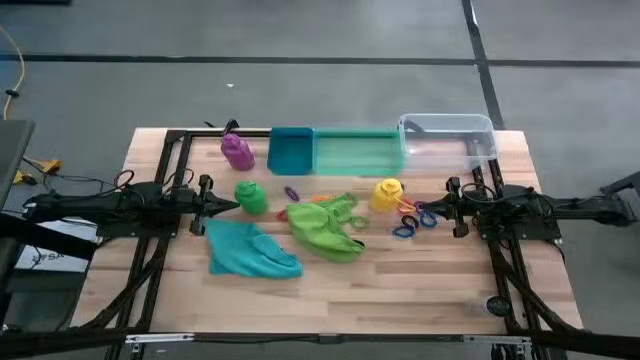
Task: Pick & Place Sports Items
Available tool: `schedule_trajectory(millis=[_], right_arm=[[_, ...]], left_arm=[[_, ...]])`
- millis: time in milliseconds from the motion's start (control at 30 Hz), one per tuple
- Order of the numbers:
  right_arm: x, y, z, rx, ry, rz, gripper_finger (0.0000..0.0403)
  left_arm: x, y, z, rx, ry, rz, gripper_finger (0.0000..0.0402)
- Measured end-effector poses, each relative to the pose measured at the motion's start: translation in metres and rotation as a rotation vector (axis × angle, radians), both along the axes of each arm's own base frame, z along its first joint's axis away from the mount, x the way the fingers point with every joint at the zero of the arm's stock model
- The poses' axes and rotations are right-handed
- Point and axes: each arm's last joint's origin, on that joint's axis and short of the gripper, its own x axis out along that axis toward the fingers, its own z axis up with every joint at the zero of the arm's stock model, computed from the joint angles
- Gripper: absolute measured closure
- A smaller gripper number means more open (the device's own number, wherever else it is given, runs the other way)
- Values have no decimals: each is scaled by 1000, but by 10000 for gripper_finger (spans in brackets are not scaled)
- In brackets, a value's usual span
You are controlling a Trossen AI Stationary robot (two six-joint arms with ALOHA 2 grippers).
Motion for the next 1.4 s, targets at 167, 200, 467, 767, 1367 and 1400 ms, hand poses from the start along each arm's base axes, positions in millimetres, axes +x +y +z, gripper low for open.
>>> schedule_trajectory(millis=[167,200,467,767,1367,1400], right_arm=[[0,0,0,0,0,0,402],[0,0,0,0,0,0,402],[0,0,0,0,0,0,403],[0,0,0,0,0,0,403],[0,0,0,0,0,0,403],[0,0,0,0,0,0,402]], left_arm=[[0,0,0,0,0,0,401],[0,0,0,0,0,0,401],[0,0,0,0,0,0,401],[0,0,0,0,0,0,401],[3,-5,31,-35,-17,-49,401],[4,-5,35,-34,-19,-51,401]])
